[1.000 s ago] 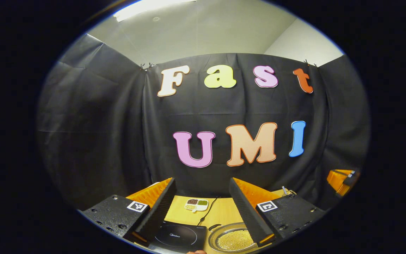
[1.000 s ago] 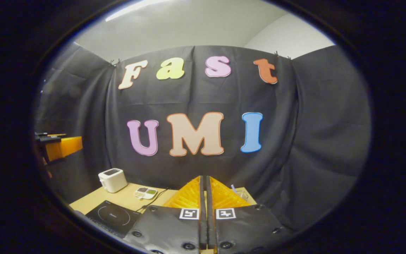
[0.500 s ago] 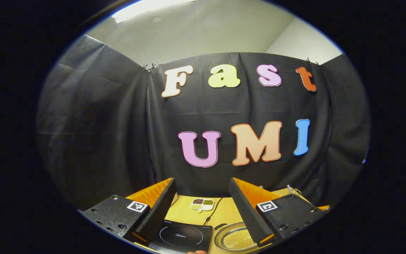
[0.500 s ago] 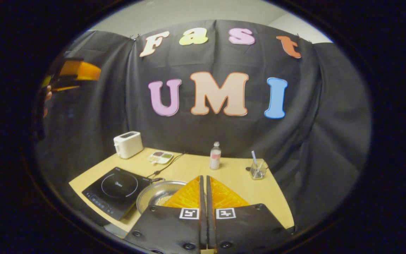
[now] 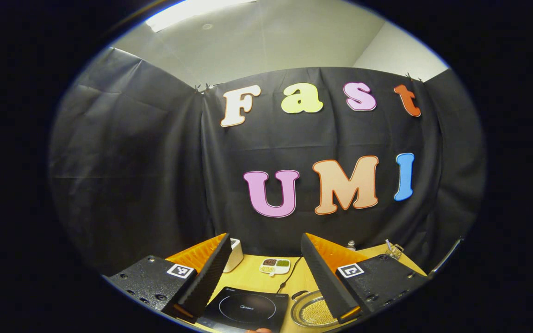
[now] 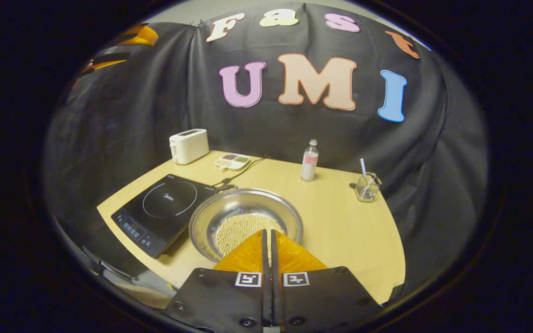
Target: First push the handle of the pot to place it horizontally, then grasp the pot with both hands and set it on the induction cooktop.
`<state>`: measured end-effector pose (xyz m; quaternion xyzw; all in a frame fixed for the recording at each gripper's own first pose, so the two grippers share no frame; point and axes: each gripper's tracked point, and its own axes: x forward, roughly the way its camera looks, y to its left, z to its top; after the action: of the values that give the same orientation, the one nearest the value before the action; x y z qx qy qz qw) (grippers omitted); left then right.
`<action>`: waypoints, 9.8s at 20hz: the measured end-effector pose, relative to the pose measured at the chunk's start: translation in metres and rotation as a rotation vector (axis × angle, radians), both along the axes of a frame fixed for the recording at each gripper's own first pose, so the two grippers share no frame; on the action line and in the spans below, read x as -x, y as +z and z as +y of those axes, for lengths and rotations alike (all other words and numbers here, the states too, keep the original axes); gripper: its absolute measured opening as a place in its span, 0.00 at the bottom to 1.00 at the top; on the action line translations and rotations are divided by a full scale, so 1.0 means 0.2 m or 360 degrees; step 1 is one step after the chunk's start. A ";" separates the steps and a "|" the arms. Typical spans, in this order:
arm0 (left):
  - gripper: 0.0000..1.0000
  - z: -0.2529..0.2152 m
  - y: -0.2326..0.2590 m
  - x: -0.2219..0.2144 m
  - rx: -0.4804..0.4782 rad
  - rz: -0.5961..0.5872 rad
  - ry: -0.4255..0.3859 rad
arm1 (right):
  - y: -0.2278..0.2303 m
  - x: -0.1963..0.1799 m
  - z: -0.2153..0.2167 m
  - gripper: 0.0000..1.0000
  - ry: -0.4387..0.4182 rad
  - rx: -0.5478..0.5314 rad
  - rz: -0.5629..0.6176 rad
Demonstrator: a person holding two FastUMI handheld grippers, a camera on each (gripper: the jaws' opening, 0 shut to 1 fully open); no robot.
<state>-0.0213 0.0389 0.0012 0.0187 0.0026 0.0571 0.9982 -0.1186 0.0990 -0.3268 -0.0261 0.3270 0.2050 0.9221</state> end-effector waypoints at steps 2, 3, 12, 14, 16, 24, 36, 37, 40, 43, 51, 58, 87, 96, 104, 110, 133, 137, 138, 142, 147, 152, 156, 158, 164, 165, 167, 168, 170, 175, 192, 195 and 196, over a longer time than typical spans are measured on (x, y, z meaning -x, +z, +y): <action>0.97 0.03 0.00 0.02 0.0001 0.0005 0.0029 | -0.10 0.04 0.02 0.03 0.0041 0.0011 0.0078; 0.95 0.04 -0.01 0.03 -0.0005 0.0007 0.0044 | -0.15 0.08 0.02 0.03 0.0056 0.0017 0.0106; 0.95 0.13 -0.03 0.10 -0.0002 0.0026 0.0144 | -0.48 0.23 0.06 0.03 0.0175 0.0102 0.0357; 0.95 0.16 -0.03 0.11 -0.0006 0.0026 0.0168 | -0.53 0.25 0.06 0.00 0.0194 0.0119 0.0388; 0.95 0.18 -0.02 0.12 -0.0007 0.0025 0.0193 | -0.56 0.26 0.06 0.03 0.0218 0.0140 0.0419; 0.95 0.23 -0.07 0.14 0.0020 0.0050 0.0259 | -0.65 0.20 0.01 0.03 0.0155 0.0177 0.0500; 0.96 0.29 -0.08 0.14 0.0010 0.0064 0.0323 | -0.70 0.06 -0.12 0.04 0.0129 0.0283 0.0479; 0.95 0.29 -0.08 0.14 0.0010 0.0064 0.0323 | -0.71 0.05 -0.13 0.04 0.0122 0.0285 0.0482; 0.97 0.28 -0.09 0.13 0.0013 0.0067 0.0322 | -0.72 -0.02 -0.18 0.04 0.0104 0.0302 0.0479; 0.95 0.27 -0.09 0.12 0.0007 0.0069 0.0323 | -0.74 -0.08 -0.23 0.03 0.0104 0.0331 0.0463; 0.95 0.27 -0.10 0.08 0.0004 0.0073 0.0347 | -0.78 -0.26 -0.32 0.04 0.0082 0.0401 0.0427; 0.97 0.28 -0.12 0.05 0.0004 0.0082 0.0377 | -0.79 -0.39 -0.40 0.04 -0.0007 0.0424 0.0409; 0.98 -0.15 -0.93 -0.38 0.0168 0.0733 -0.0074 | -0.53 -0.59 -0.49 0.83 -0.0221 0.0236 0.0268; 0.99 -0.39 -1.56 -0.41 0.0217 0.1259 -0.0333 | -0.61 -0.62 -0.50 0.99 -0.0268 0.0234 0.0356; 0.99 -0.36 -1.99 -0.41 0.0185 0.1569 -0.0338 | -0.67 -0.59 -0.49 1.00 -0.0273 0.0204 0.0427; 1.00 -0.36 -2.19 -0.36 0.0201 0.1740 -0.0328 | -0.69 -0.59 -0.53 0.99 -0.0292 0.0214 0.0453; 0.89 -0.41 -2.32 -0.40 0.0053 0.1895 -0.0317 | -0.92 -0.63 -0.34 0.97 -0.0328 0.0005 0.0863; 0.80 -0.38 -2.34 -0.40 -0.0047 0.1947 -0.0309 | -0.96 -0.62 -0.33 0.87 -0.0319 0.0038 0.0902; 0.76 -0.38 -2.34 -0.41 -0.0058 0.1945 -0.0313 | -0.96 -0.61 -0.32 0.90 -0.0311 0.0044 0.0914; 0.73 -0.39 -2.34 -0.41 -0.0045 0.1944 -0.0342 | -0.97 -0.62 -0.34 0.67 -0.0366 0.0040 0.0948; 0.69 -0.41 -2.34 -0.40 -0.0016 0.1936 -0.0361 | -0.97 -0.58 -0.38 0.55 -0.0378 0.0061 0.0966; 0.70 -0.45 -2.34 -0.36 0.0055 0.1936 -0.0367 | -0.95 -0.58 -0.42 0.46 -0.0408 0.0059 0.0961; 0.67 -0.47 -2.34 -0.32 0.0071 0.1950 -0.0361 | -0.92 -0.56 -0.45 0.46 -0.0432 0.0052 0.0964; 0.70 -0.47 -2.32 -0.31 0.0071 0.1946 -0.0352 | -0.91 -0.53 -0.46 0.40 -0.0421 0.0054 0.0959; 0.67 -0.47 -2.24 -0.26 0.0056 0.1911 -0.0326 | -0.87 -0.54 -0.46 0.40 -0.0404 0.0022 0.0968; 0.69 -0.46 -2.23 -0.25 0.0059 0.1905 -0.0314 | -0.85 -0.52 -0.47 0.40 -0.0392 0.0018 0.0965; 0.67 -0.44 -2.19 -0.22 0.0069 0.1894 -0.0279 | -0.82 -0.52 -0.46 0.40 -0.0356 0.0017 0.0957; 0.67 -0.42 -2.18 -0.20 0.0080 0.1886 -0.0264 | -0.81 -0.53 -0.45 0.40 -0.0341 0.0016 0.0949; 0.67 -0.40 -2.16 -0.17 0.0107 0.1885 -0.0238 | -0.78 -0.52 -0.42 0.40 -0.0315 0.0024 0.0936; 0.67 -0.34 -2.12 -0.15 0.0141 0.1889 -0.0254 | -0.69 -0.49 -0.37 0.39 -0.0332 0.0061 0.0907; 0.68 0.04 -1.98 -0.22 0.0082 0.1848 -0.0471 | -0.41 -0.33 -0.02 0.46 -0.0549 0.0108 0.0832; 0.68 0.17 -1.97 -0.22 0.0095 0.1851 -0.0434 | -0.42 -0.33 0.11 0.40 -0.0513 0.0097 0.0839; 0.67 0.23 -1.97 -0.22 0.0100 0.1852 -0.0416 | -0.43 -0.33 0.15 0.40 -0.0495 0.0092 0.0844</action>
<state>0.0222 0.0841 -0.3930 0.0175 0.5485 -0.0858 0.8315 -0.0516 0.1300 -0.4122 0.0526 0.5621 0.0516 0.8238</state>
